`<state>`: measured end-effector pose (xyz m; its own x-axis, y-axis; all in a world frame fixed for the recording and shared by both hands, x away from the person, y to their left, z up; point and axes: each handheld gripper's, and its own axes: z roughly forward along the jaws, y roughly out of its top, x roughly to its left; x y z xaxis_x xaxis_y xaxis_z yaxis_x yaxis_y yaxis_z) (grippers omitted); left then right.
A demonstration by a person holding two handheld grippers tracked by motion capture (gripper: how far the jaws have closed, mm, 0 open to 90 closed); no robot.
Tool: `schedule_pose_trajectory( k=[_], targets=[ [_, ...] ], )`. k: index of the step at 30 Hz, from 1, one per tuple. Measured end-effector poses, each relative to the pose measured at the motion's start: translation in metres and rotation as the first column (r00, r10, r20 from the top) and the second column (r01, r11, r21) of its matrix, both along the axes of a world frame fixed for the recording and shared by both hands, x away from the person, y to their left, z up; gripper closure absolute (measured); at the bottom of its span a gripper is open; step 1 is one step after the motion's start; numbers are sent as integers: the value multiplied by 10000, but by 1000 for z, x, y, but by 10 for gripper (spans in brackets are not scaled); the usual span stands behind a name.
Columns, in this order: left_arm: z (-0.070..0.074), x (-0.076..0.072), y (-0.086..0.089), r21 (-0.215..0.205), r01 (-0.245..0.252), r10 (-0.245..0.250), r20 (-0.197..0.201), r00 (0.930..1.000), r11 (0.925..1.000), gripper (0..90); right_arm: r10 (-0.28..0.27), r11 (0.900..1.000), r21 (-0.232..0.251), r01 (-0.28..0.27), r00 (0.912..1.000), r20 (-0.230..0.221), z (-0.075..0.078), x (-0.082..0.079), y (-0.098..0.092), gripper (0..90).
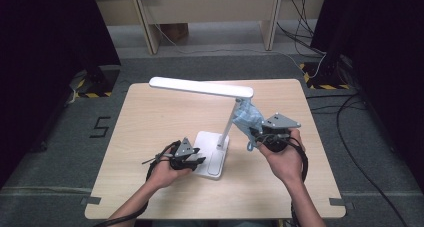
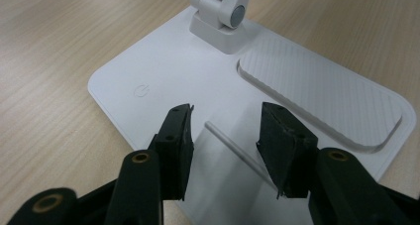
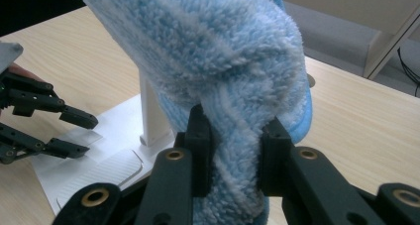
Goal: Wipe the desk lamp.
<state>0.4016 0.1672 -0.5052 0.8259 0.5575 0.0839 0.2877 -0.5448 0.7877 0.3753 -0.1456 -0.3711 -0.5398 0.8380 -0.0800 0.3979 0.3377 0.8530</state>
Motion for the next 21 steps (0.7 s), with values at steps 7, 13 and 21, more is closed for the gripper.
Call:
schedule_pose_trajectory(
  k=[7,13,21],
  targets=[
    [-1,0,0,-85,-23,24,15,10000,10000,550,-8,9999,-114,7,10000,-37,-6,-1,6,728],
    [0,0,0,-55,-40,40,7,10000,10000,551,-26,9998,-202,28,10000,77,-7,-1,8,728],
    [0,0,0,-40,-57,58,7,10000,10000,551,-63,9991,-413,68,9999,129,-9,-1,11,727]
  ],
)
